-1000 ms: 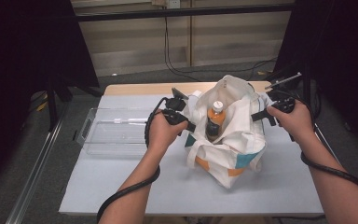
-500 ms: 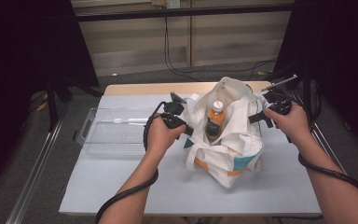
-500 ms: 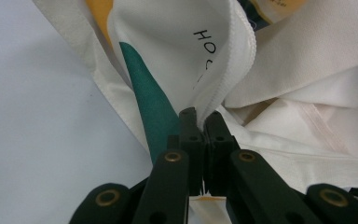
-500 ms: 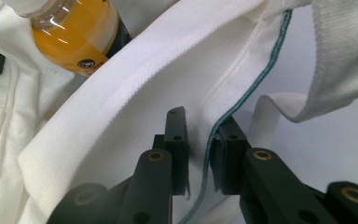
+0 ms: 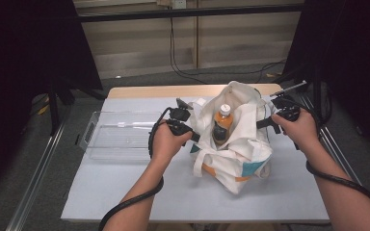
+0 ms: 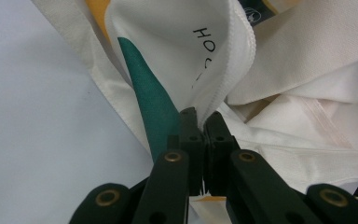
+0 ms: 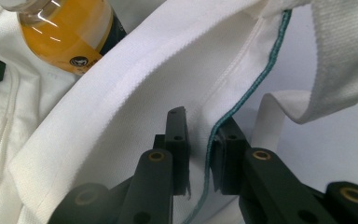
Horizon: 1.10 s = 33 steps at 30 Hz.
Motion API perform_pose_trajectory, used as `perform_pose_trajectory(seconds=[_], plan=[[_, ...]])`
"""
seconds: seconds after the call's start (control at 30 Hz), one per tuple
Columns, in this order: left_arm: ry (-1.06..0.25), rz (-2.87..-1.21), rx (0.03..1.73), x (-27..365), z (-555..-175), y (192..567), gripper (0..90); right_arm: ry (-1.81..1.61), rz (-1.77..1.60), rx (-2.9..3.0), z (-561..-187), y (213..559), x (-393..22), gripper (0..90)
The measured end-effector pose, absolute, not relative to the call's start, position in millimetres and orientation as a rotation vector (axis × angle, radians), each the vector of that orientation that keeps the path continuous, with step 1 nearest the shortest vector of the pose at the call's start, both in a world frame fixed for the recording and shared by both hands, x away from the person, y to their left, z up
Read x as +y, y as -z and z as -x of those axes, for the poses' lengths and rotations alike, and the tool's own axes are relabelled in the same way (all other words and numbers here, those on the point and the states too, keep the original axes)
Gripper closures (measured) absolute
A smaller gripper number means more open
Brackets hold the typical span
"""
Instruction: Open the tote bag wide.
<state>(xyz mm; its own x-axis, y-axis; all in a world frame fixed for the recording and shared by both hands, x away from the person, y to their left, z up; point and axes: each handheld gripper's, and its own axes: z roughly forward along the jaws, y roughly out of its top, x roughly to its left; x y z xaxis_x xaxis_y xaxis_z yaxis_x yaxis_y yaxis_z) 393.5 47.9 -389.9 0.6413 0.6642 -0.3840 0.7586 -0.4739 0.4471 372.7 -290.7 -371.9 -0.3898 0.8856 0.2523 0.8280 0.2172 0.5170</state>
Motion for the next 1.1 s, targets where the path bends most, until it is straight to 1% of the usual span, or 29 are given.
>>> perform_pose_trajectory(seconds=[0.37,0.9,1.1], plan=[[0.216,-2.262,1.105,47.4,-391.0,400.2,88.1,-0.953,-1.711,2.352,-369.7,387.3,-298.2,79.2],[0.231,-2.256,1.117,49.2,-386.9,418.7,88.0,-0.955,-1.738,2.355,-367.7,416.6,-297.6,79.4],[0.217,-2.256,1.112,48.3,-385.9,420.5,88.0,-0.967,-1.752,2.347,-367.1,419.8,-299.6,79.3]])
